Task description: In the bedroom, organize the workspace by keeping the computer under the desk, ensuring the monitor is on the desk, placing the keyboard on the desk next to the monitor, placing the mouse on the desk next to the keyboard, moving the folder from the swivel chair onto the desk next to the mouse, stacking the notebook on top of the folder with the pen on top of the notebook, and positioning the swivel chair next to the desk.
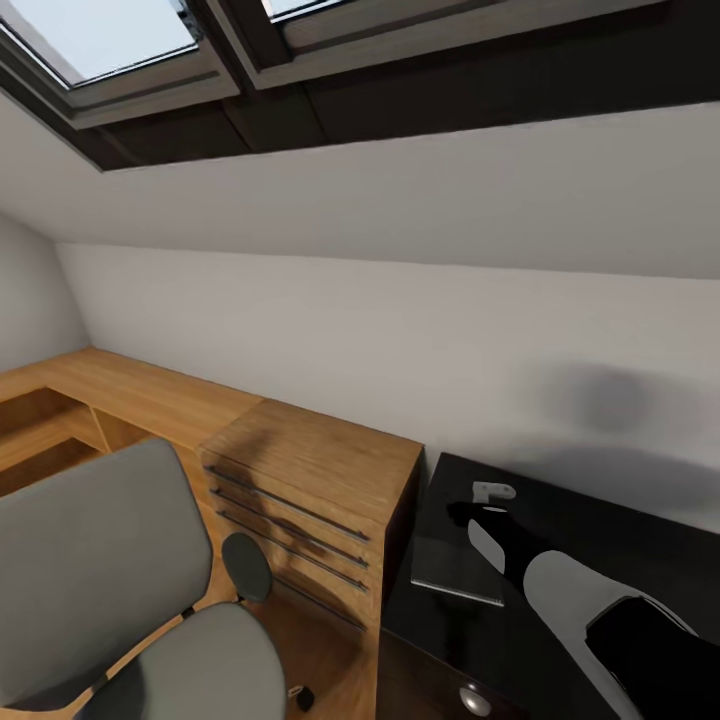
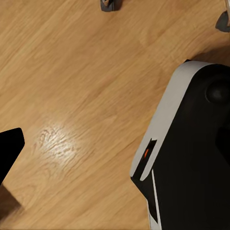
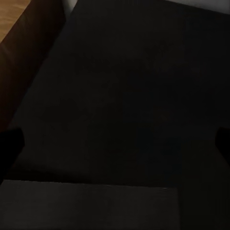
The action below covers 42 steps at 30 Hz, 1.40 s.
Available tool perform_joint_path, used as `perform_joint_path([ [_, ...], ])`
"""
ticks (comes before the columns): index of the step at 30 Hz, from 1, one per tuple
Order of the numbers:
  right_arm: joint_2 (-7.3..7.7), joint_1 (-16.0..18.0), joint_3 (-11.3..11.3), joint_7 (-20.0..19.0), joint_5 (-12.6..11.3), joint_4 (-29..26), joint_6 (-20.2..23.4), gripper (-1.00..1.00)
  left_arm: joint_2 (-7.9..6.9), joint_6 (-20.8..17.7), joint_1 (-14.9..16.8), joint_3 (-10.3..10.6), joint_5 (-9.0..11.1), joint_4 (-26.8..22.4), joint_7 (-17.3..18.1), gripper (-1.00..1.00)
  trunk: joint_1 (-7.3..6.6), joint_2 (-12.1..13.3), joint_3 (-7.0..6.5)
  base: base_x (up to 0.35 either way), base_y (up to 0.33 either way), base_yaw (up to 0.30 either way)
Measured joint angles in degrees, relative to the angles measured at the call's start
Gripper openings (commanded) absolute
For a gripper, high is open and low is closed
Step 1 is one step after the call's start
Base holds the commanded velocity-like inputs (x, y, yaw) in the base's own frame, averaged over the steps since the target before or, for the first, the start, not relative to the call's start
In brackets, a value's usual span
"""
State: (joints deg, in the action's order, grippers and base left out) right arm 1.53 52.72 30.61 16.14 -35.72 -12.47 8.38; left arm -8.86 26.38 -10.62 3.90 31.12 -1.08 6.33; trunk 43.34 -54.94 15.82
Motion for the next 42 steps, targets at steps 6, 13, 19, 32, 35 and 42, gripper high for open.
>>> perform_joint_path([
  [6, 0.00, 0.00, 0.02, 0.00, 0.00, 0.00, 0.00, 1.00, 0.00, 0.00, 0.00, -0.03, 0.00, 0.00, 0.00, 1.00, 1.32, -2.41, 1.08, 0.000, 0.000, 0.000],
  [13, 0.00, 0.00, 0.08, 0.00, 0.00, 0.00, 0.00, 1.00, -0.01, -0.02, 0.00, -0.01, 0.00, 0.00, 0.00, 1.00, 2.86, -5.22, 2.34, 0.000, 0.000, 0.000],
  [19, 0.00, 0.01, 0.11, 0.00, 0.00, 0.00, 0.00, 1.00, -0.01, -0.02, 0.00, -0.02, 0.00, 0.00, -0.02, 1.00, 4.18, -7.63, 3.42, 0.000, 0.000, 0.000],
  [32, 0.00, 0.00, 0.18, 0.00, 0.00, 0.00, 0.00, 1.00, 0.08, -0.08, 0.00, 0.00, 0.00, 0.00, 0.00, 1.00, 7.03, -12.85, 5.75, 0.000, 0.000, 0.000],
  [35, 0.00, 0.02, 0.19, 0.00, 0.00, 0.00, 0.00, 1.00, 0.08, -0.07, 0.00, -0.01, 0.00, 0.00, 0.00, 1.00, 7.69, -14.05, 6.29, 0.000, 0.000, 0.000],
  [42, 0.00, 0.01, 0.19, 0.00, 0.00, 0.00, 0.00, 1.00, 0.08, -0.07, 0.00, 0.00, 0.00, 0.00, 0.00, 1.00, 9.23, -16.86, 7.55, 0.000, 0.000, 0.000],
])
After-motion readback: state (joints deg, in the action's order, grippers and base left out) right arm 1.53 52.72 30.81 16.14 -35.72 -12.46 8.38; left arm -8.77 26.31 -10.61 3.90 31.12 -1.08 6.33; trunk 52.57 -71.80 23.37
